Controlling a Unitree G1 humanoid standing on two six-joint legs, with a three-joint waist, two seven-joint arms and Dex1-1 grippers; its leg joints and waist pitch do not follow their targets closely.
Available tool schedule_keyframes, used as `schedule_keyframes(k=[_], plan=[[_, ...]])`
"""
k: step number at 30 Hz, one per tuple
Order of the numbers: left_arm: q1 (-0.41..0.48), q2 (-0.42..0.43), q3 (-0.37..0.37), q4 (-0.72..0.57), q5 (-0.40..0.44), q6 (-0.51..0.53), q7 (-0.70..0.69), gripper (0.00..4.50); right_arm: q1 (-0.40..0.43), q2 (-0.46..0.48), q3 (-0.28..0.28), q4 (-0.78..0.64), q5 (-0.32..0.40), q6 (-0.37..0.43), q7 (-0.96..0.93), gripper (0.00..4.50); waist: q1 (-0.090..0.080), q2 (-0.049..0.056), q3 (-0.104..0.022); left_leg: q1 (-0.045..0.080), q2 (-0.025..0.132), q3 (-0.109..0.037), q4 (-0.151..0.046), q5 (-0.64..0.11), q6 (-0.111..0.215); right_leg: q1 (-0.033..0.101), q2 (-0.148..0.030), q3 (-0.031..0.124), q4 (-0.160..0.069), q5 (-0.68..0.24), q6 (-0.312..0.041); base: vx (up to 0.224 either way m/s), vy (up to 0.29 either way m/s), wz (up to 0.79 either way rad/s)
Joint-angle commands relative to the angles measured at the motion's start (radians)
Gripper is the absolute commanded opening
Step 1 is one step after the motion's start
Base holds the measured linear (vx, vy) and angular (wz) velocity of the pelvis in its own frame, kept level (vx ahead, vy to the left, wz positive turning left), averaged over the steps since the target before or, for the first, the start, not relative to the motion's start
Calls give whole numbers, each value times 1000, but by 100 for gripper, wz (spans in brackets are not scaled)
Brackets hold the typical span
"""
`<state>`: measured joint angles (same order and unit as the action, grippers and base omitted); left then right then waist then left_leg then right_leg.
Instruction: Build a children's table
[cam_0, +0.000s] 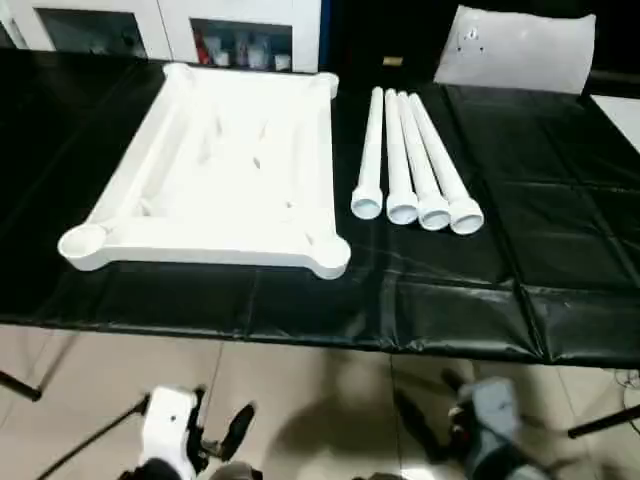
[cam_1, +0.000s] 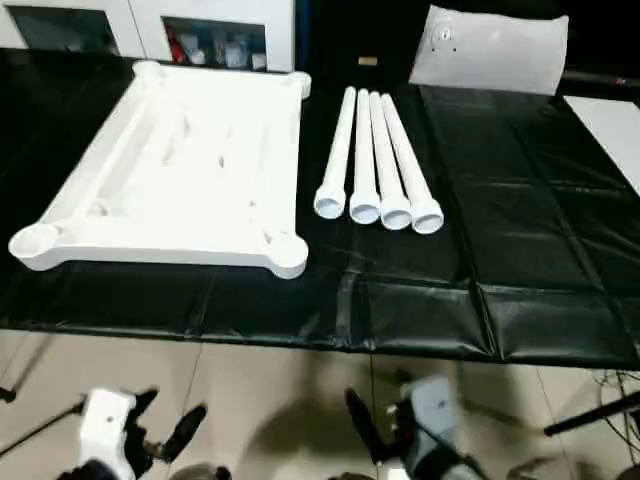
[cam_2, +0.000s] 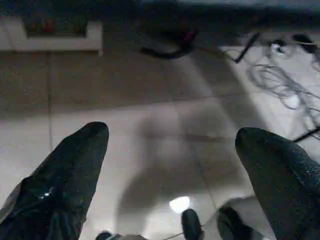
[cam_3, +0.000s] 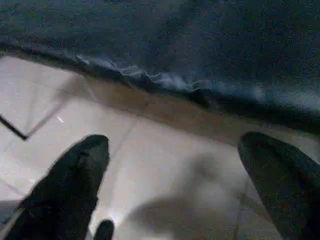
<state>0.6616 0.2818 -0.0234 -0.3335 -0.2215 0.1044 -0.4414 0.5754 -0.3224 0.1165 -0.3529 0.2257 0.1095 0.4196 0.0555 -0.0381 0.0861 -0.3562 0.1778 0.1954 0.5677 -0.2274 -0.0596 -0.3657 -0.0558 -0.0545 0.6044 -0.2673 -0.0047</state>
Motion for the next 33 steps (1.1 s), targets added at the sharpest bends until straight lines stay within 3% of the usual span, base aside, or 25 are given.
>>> schedule_keyframes(k=[1, 5, 6, 7, 8, 9, 10, 12, 13, 14, 15, 16, 20, 21, 22, 23, 24, 25, 26, 27, 28, 29, 31, 32, 33], plan=[[30, 8, 13, -86, -19, 11, -13, 446, 6, -11, -27, -88, 2, 45, -4, 450, 0, 11, -11, -5, 82, -43, -85, -236, 68, 16, -86, 73, -86, -89, -89, 0, 0, 0], [33, 18, 76, -287, -61, 50, 29, 446, -33, -23, -101, -282, 71, 160, -75, 450, -4, -5, -20, 7, 79, -40, -77, -177, 57, 23, -77, 69, -75, 35, -92, 0, 0, 0], [17, 17, 80, -299, -58, 58, 39, 446, -45, -21, -109, -290, 82, 174, -86, 450, -3, 2, -23, 7, 76, -41, -76, -164, 56, 24, -77, 68, -70, 55, -95, 0, 0, 0], [-84, 13, 103, -313, -61, 93, 76, 446, -127, -6, -121, -291, 51, 190, -123, 450, -8, -6, -26, 10, 72, -37, -72, -154, 54, 24, -74, 67, -71, 65, -89, 0, 0, 0], [-163, 13, 120, -329, -67, 127, 110, 446, -192, 2, -130, -298, 29, 211, -155, 450, -11, -3, -22, 11, 71, -38, -79, -167, 44, 21, -73, 65, -70, 29, -88, 0, 0, 0], [-222, 16, 126, -333, -75, 152, 129, 446, -244, 12, -133, -293, 20, 203, -171, 450, -11, 5, -40, 25, 63, -38, -65, -138, 20, 21, -72, 65, -64, 26, -92, 0, 0, 0], [-286, 24, 129, -323, -82, 185, 140, 446, -299, 20, -126, -288, -1, 228, -190, 450, -13, 7, -37, 19, 61, -38, -64, -109, 3, 20, -69, 67, -58, 50, -96, -64, -7, -1], [-404, 31, 123, -284, -54, 237, 168, 446, -388, 66, -115, -254, -5, 321, -248, 450, -17, 8, -54, 22, 54, -37, -55, -53, -10, 28, -66, 66, -47, 108, -95, -64, -8, -2], [-434, 30, 124, -274, -47, 244, 177, 446, -409, 81, -111, -241, 1, 339, -258, 450, -15, 20, -57, 16, 51, -38, -49, -16, -10, 33, -68, 68, -41, 177, -96, 0, 0, 0], [-522, 15, 132, -240, -20, 264, 226, 446, -465, 127, -95, -187, 0, 362, -287, 450, -18, 20, -59, 15, 51, -37, -48, -10, -12, 34, -66, 67, -42, 203, -97, 0, 0, 0], [-522, 15, 132, -240, -20, 264, 226, 446, -465, 127, -95, -187, 0, 362, -287, 450, -25, 16, -68, 15, 47, -37, -44, -19, -18, 36, -65, 66, -38, 208, -109, 0, 0, 0], [-586, -6, 146, -224, -18, 304, 279, 446, -508, 156, -70, -149, -9, 374, -309, 450, -23, 25, -72, 7, 48, -42, -42, 1, -26, 44, -69, 67, -31, 245, -120, 0, 0, 0], [-662, -19, 127, -192, 24, 417, 339, 446, -599, 173, 15, -78, -119, 409, -356, 450, -27, 24, -73, 7, 45, -38, -37, -22, -33, 44, -66, 67, -32, 219, -144, 0, 0, 0], [-664, -24, 115, -187, 4, 424, 325, 446, -614, 177, 36, -72, -114, 422, -343, 450, -17, 11, -66, -42, 18, -73, -50, -34, 44, 77, -85, 24, -34, 181, -135, 0, 0, 0], [-660, -23, 102, -186, 11, 421, 323, 446, -625, 170, 59, -69, -126, 425, -332, 450, -23, 34, -80, -33, 10, -93, -35, -5, 148, 80, -99, -6, -46, 190, -143, -46, -13, 23], [-652, -32, 98, -188, 14, 420, 330, 446, -631, 165, 72, -67, -138, 422, -325, 450, -24, 38, -75, -43, 10, -104, -30, -75, 207, 94, -114, -22, -64, 67, -151, -37, -21, 55], [-651, -36, 96, -190, 17, 423, 334, 446, -633, 163, 76, -66, -142, 421, -324, 450, -16, 48, -71, -33, 13, -104, -32, -125, 205, 97, -121, -33, -77, -33, -158, -37, -21, 55], [-642, -47, 92, -198, 13, 434, 343, 446, -634, 164, 75, -63, -135, 420, -319, 450, -13, 35, -57, -45, 11, -107, -34, -220, 185, 117, -124, -49, -102, -261, -150, -6, -16, 61], [-630, -43, 81, -205, 23, 433, 341, 446, -634, 163, 77, -61, -130, 415, -311, 450, -6, 32, -55, -43, 11, -104, -33, -257, 164, 128, -129, -56, -120, -375, -137, 23, -6, 62], [-602, -29, 64, -218, 40, 442, 338, 446, -631, 166, 78, -53, -128, 406, -309, 450, -21, 42, -49, 58, 49, -83, -31, -397, 74, 70, -102, -42, -138, -542, -128, 23, -6, 62], [-597, -27, 63, -219, 41, 442, 337, 446, -632, 165, 80, -50, -131, 400, -308, 450, -24, 45, -33, 83, 60, -93, -42, -595, -21, 65, -76, -55, -135, -606, -106, 51, -2, 39], [-585, -28, 60, -223, 44, 446, 337, 446, -636, 165, 78, -39, -138, 390, -308, 450, -29, 36, -31, 106, 82, -110, -75, -703, -54, 59, -61, -47, -110, -505, -95, 64, 10, 6], [-581, -31, 55, -222, 49, 447, 341, 446, -639, 167, 71, -27, -140, 386, -308, 450, -33, 42, -38, 104, 86, -126, -105, -691, -45, 75, -57, -34, -77, -347, -102, 71, 16, 1], [-579, -32, 53, -221, 50, 444, 342, 446, -638, 168, 68, -23, -139, 384, -306, 450, -36, 43, -42, 99, 80, -125, -107, -650, -30, 80, -58, -28, -76, -306, -108, 89, 4, -7], [-582, -31, 48, -215, 57, 442, 344, 446, -635, 170, 59, -18, -128, 380, -300, 450, -36, 34, -57, 87, 65, -107, -97, -523, 6, 97, -68, -12, -86, -217, -130, 89, 4, -7]])
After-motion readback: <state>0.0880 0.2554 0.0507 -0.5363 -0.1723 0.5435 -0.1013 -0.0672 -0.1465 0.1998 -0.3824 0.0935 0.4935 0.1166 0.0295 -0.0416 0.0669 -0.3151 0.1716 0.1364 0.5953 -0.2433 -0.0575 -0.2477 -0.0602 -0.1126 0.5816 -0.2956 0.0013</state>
